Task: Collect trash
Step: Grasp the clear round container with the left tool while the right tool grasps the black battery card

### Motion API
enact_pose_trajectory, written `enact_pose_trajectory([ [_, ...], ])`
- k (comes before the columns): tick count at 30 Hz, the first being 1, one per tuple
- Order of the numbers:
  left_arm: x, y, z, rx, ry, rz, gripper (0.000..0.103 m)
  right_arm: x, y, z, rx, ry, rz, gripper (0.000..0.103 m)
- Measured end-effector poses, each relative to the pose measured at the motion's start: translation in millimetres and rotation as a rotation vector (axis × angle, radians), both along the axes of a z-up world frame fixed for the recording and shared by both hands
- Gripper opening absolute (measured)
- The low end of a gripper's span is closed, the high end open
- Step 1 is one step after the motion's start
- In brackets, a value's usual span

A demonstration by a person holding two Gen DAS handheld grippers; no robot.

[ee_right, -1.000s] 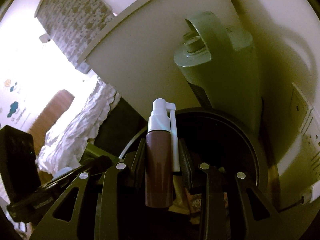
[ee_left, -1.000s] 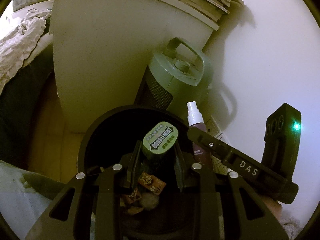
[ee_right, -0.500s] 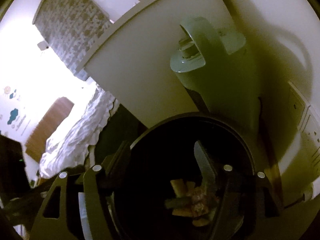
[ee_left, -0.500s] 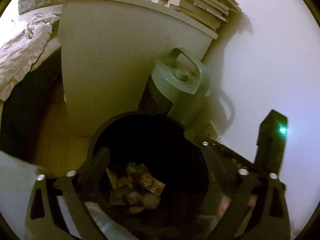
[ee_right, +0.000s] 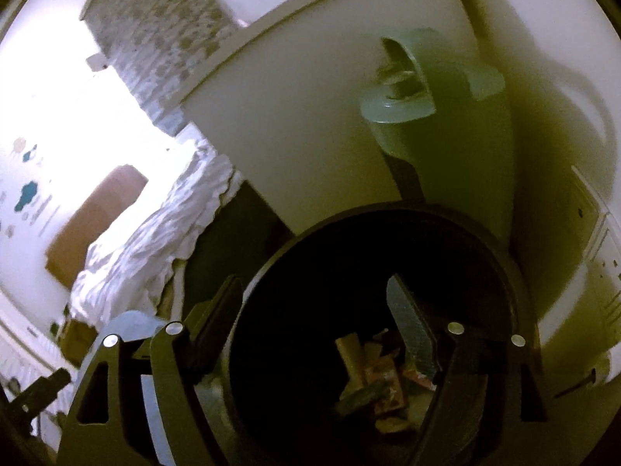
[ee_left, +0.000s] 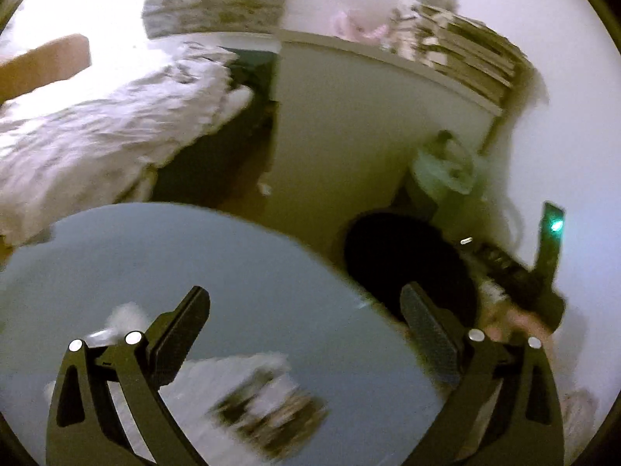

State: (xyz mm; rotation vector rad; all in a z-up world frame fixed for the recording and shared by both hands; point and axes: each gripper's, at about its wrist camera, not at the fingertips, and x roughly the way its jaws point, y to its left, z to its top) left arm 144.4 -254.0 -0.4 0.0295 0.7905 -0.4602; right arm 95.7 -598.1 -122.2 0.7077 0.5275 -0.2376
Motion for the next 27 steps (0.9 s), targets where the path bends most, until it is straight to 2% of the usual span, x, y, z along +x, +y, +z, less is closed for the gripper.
enact_pose_trajectory([
  [4,-8.6,51.5,-12.5,0.055,0.008,0.057,0.098,-11.2,24.2,12.8,-0.045,-0.04,0.07,0.078],
  [7,-5.2,90.4,-25.2,0.088,0.059,0.072,0.098,-26.3,43.8,25.1,-0.065,-0.089,0.135,0.079],
  [10,-1.7,108.5,-34.2,0.211,0.044,-0.028,0.098,-40.0,64.0,36.9,-0.074,-0.124,0.202,0.082],
  [14,6.6,111.8,-49.6,0.381,-0.009,-0.145,0.098,-48.9,95.0,42.1,-0.063,-0.096,0.309,0.082],
  [15,8.4,115.1,-53.6,0.399,-0.008,-0.169,0.098,-50.2,104.9,44.1,-0.067,-0.09,0.344,0.082],
  [17,16.9,115.0,-59.3,0.404,0.0,-0.216,0.098,-49.2,131.1,48.1,-0.094,-0.053,0.43,0.082],
  [19,29.2,115.1,-61.3,0.42,-0.018,-0.222,0.098,-47.4,161.8,52.1,-0.145,-0.007,0.53,0.082],
  [23,47.6,112.4,-64.4,0.387,0.0,-0.274,0.098,-37.6,210.7,52.4,-0.262,0.104,0.667,0.082],
  [27,48.6,110.0,-66.2,0.354,-0.011,-0.338,0.097,-21.3,236.6,45.1,-0.312,0.187,0.724,0.082],
])
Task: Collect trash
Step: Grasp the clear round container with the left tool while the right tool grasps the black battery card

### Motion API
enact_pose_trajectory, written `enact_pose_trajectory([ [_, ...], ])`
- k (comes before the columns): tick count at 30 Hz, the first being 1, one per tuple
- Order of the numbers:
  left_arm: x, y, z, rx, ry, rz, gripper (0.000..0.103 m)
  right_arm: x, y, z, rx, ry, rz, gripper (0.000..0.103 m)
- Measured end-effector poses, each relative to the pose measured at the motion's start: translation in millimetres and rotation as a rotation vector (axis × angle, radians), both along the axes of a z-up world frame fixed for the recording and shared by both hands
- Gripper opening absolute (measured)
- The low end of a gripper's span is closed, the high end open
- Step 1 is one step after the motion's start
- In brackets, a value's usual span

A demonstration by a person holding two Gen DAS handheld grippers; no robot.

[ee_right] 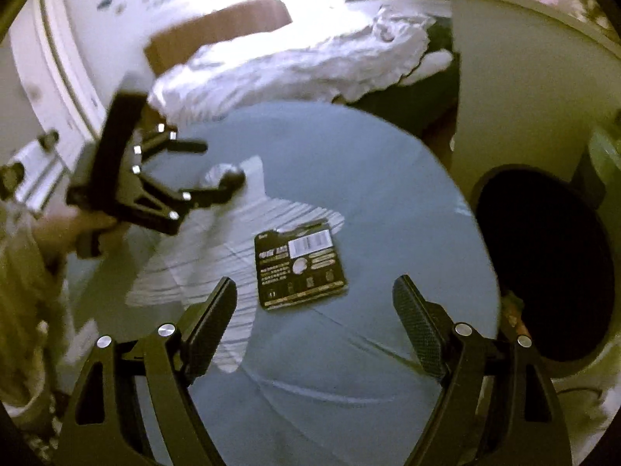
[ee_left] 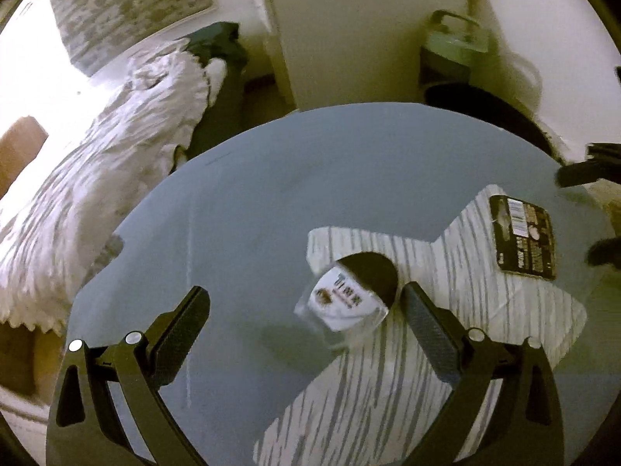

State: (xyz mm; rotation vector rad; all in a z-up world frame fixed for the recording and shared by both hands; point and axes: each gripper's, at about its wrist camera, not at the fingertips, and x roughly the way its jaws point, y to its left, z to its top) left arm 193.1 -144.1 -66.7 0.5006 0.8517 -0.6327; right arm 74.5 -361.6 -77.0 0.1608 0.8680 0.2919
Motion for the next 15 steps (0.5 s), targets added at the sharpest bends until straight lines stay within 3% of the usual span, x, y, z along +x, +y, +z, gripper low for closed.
enact_pose_trajectory([
  [2,1.5,1.7,-1.3,-0.031,0.02,-0.008,0.093,12.4,8.9,-3.6,-0.03,0.033,0.011,0.082],
  [5,5.7,2.5,-1.4,-0.101,0.077,-0.015,0.073,28.0,26.1,-8.7,-0.098,0.068,0.05,0.082],
  [7,4.3,0.9,-1.6,-0.102,0.068,-0.006,0.067,35.0,36.4,-12.0,-0.166,0.079,0.062,0.081],
  [8,3.1,-0.1,-1.2,-0.106,0.067,-0.001,0.059,35.6,39.4,-12.8,-0.19,0.078,0.069,0.08],
  [9,1.8,-0.9,-0.6,-0.108,0.063,0.016,0.05,37.2,42.6,-13.3,-0.211,0.073,0.076,0.072],
  [10,1.5,-1.5,0.4,-0.109,0.061,0.027,0.045,39.3,43.5,-12.8,-0.201,0.07,0.08,0.061],
  [15,4.5,1.8,2.9,-0.155,0.117,0.076,0.041,42.0,26.6,-12.1,-0.089,0.07,0.044,0.061],
])
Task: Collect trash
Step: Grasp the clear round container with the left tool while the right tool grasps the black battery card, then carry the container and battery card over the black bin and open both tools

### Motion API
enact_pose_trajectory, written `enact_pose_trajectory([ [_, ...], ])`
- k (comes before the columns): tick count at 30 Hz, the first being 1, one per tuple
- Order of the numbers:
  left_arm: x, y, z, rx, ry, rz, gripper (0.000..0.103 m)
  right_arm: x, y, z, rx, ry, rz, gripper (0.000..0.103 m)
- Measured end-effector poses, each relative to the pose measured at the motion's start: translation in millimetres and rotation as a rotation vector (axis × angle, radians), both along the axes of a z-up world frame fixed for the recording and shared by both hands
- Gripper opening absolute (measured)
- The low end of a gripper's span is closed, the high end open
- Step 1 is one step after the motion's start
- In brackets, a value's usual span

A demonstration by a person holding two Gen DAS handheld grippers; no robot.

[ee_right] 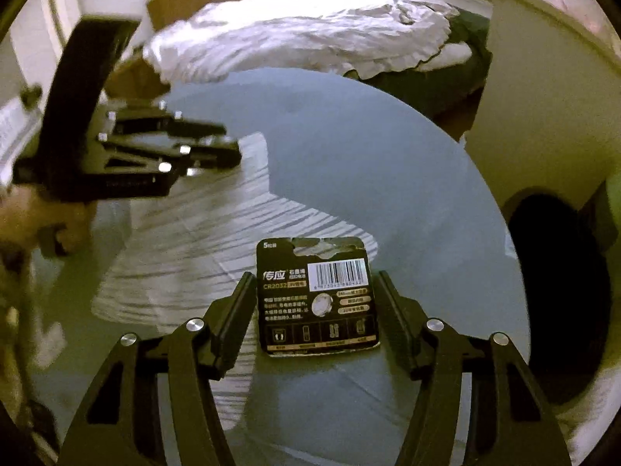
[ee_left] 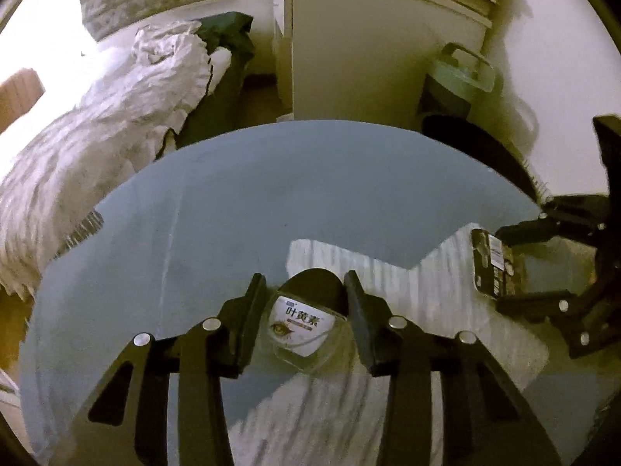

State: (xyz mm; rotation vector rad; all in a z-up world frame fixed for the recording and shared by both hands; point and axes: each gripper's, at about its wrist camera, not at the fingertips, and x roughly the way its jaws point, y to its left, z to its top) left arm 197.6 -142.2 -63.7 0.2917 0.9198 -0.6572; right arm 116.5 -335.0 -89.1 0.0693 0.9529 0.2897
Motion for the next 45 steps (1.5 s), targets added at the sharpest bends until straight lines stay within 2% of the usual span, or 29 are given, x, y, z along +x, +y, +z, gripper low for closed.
enact_pose_trajectory([
  [4,-13.7,-2.0,10.8,-0.047,-0.003,0.003,0.041,-12.1,-37.1,9.0,0.175,-0.065,-0.074,0.061],
  [6,-17.9,-7.2,19.3,-0.075,-0.004,0.005,0.041,-21.8,-66.8,15.6,0.262,-0.132,-0.138,0.061],
  [10,-23.5,-35.3,44.9,-0.141,-0.029,-0.015,0.041,-39.7,-130.1,27.1,0.317,-0.266,-0.318,0.061],
  [13,-25.1,-76.8,66.5,-0.192,-0.061,-0.068,0.041,-49.6,-174.6,27.2,0.356,-0.323,-0.453,0.061],
  [16,-21.0,-121.3,77.6,-0.233,-0.065,-0.117,0.041,-51.1,-223.0,19.3,0.379,-0.343,-0.595,0.061],
  [20,-8.6,-185.8,76.7,-0.295,-0.021,-0.166,0.041,-55.6,-267.0,2.8,0.403,-0.348,-0.71,0.061],
  [25,6.5,-245.3,56.1,-0.309,0.051,-0.195,0.041,-62.0,-296.9,-17.1,0.432,-0.327,-0.787,0.061],
  [29,15.3,-279.0,38.6,-0.285,0.083,-0.209,0.041,-47.5,-304.6,-23.4,0.398,-0.317,-0.799,0.061],
  [37,14.6,-294.2,24.7,-0.252,0.101,-0.211,0.042,-50.2,-309.3,-33.1,0.413,-0.298,-0.801,0.062],
  [39,13.0,-293.0,24.3,-0.234,0.097,-0.206,0.047,-49.5,-309.1,-34.0,0.416,-0.286,-0.8,0.063],
  [40,12.8,-291.8,24.1,-0.228,0.099,-0.202,0.054,-48.1,-309.2,-35.1,0.417,-0.275,-0.803,0.071],
  [41,12.7,-289.9,24.3,-0.221,0.097,-0.192,0.074,-47.5,-309.1,-35.9,0.421,-0.27,-0.81,0.075],
  [42,12.3,-287.0,25.3,-0.219,0.089,-0.182,0.087,-48.3,-308.0,-35.3,0.425,-0.276,-0.819,0.079],
  [45,7.7,-274.6,31.6,-0.243,0.071,-0.171,0.089,-48.5,-303.6,-31.4,0.423,-0.288,-0.829,0.08],
])
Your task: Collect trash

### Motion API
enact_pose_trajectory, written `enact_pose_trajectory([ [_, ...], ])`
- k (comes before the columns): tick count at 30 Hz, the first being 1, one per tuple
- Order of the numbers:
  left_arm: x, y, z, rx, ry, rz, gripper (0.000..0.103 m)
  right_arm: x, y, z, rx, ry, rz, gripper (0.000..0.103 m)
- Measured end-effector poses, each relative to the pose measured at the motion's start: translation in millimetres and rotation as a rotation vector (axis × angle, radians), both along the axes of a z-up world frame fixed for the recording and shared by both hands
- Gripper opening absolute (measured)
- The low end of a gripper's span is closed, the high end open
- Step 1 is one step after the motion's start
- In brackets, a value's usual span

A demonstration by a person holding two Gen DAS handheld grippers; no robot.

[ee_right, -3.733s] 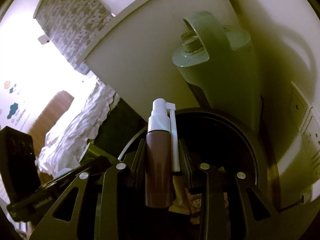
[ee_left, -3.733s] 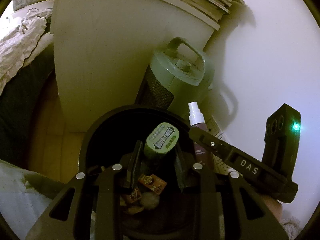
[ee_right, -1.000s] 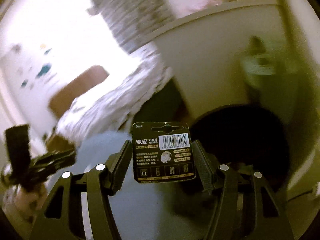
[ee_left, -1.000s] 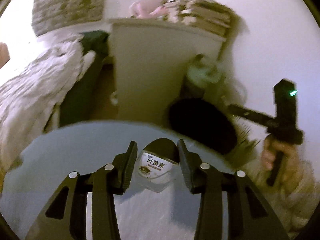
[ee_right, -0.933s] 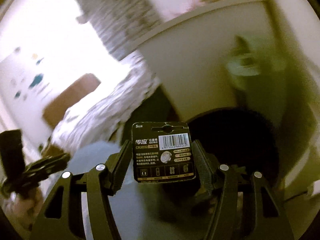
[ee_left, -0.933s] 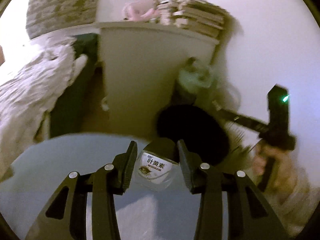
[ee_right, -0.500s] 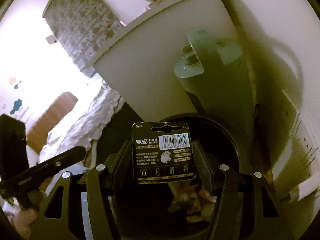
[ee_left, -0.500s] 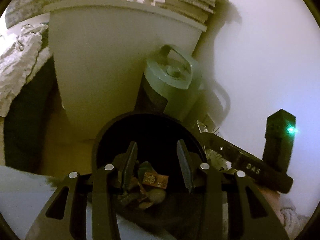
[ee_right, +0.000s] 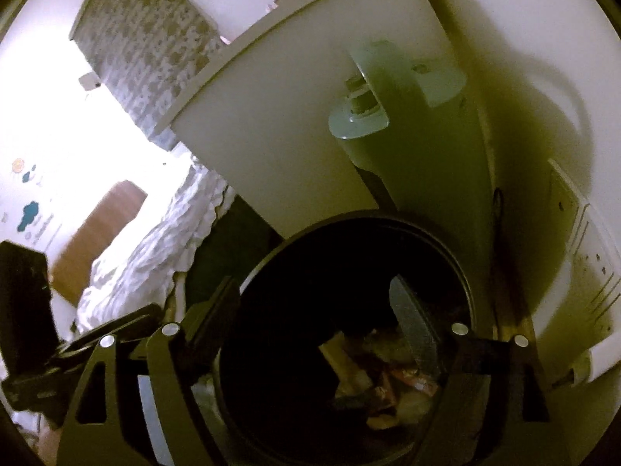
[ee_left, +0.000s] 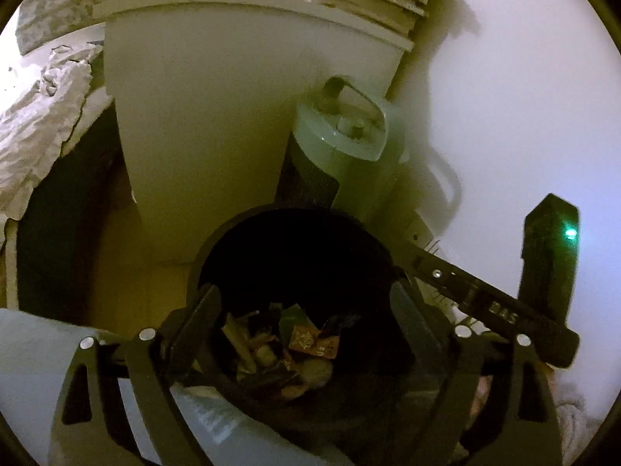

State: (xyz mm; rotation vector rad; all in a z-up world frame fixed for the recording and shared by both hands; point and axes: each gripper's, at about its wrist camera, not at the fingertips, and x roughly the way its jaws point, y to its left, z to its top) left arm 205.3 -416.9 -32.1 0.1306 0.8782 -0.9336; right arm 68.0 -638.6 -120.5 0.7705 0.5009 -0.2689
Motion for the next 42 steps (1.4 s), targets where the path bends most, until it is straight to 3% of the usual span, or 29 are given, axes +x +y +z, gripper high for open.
enact_pose_trajectory([
  [6,-18.8,37.7,14.2,-0.048,-0.005,0.042,0.097,5.1,8.6,-1.9,-0.001,0.019,-0.002,0.081],
  [13,-61.1,133.9,30.1,-0.077,-0.065,0.19,0.098,13.7,35.1,0.7,-0.058,0.044,0.044,0.081],
  [16,-78.8,187.4,32.9,-0.015,-0.123,0.339,0.098,14.5,52.3,5.7,-0.094,0.032,0.076,0.081],
  [19,-98.0,243.4,32.5,0.069,-0.182,0.51,0.098,4.1,87.0,28.0,-0.205,-0.035,0.11,0.081],
  [22,-118.5,307.5,28.3,0.116,-0.214,0.716,0.098,-16.8,142.7,59.6,-0.373,-0.145,0.171,0.098],
  [25,-134.1,356.4,21.4,0.152,-0.22,0.911,0.098,-38.8,211.4,88.2,-0.496,-0.281,0.255,0.098],
  [28,-139.6,387.2,10.7,0.18,-0.172,1.031,0.098,-42.6,273.3,100.4,-0.554,-0.325,0.364,0.098],
  [31,-143.3,402.1,6.2,0.16,-0.142,1.078,0.098,-35.3,332.8,99.3,-0.553,-0.299,0.502,0.098],
  [33,-146.0,409.5,6.0,0.16,-0.142,1.096,0.098,-33.1,357.1,94.4,-0.522,-0.279,0.537,0.098],
  [37,-152.7,408.6,10.0,0.141,-0.167,1.095,0.098,-35.4,387.7,88.6,-0.509,-0.251,0.566,0.098],
  [42,-161.9,411.8,1.1,0.123,-0.133,1.094,0.098,-46.8,411.5,93.0,-0.592,-0.26,0.542,0.098],
])
